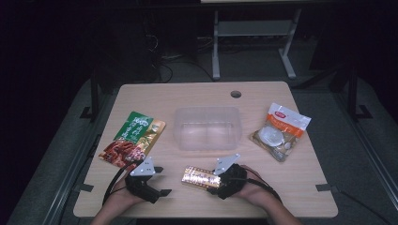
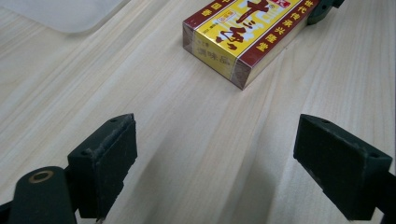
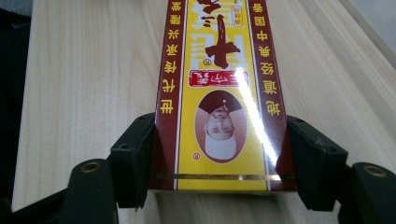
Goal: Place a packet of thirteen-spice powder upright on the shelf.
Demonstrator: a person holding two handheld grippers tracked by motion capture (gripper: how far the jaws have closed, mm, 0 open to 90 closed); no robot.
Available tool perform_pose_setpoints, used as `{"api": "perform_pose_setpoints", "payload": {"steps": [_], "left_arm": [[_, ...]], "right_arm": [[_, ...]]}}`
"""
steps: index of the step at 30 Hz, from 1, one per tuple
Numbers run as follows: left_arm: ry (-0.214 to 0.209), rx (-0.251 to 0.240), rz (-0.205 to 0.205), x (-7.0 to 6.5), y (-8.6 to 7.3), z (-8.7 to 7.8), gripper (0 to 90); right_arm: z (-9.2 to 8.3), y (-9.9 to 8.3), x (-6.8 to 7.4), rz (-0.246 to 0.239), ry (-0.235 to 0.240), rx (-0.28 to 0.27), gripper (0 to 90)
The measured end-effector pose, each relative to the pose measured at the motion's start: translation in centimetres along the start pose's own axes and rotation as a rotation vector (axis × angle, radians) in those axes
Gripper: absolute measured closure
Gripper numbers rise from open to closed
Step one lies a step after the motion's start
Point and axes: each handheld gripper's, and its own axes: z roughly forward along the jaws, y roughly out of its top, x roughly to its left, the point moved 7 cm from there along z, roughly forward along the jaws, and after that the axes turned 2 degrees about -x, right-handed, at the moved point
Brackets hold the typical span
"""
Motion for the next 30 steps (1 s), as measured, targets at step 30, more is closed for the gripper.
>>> {"api": "perform_pose_setpoints", "payload": {"steps": [30], "left_arm": [[-0.142, -0.084, 0.113, -1.2, 5.7, 2.4, 12.5]], "right_arm": [[-4.2, 0.5, -1.4, -0.035, 0.083, -0.073, 31.7]]}}
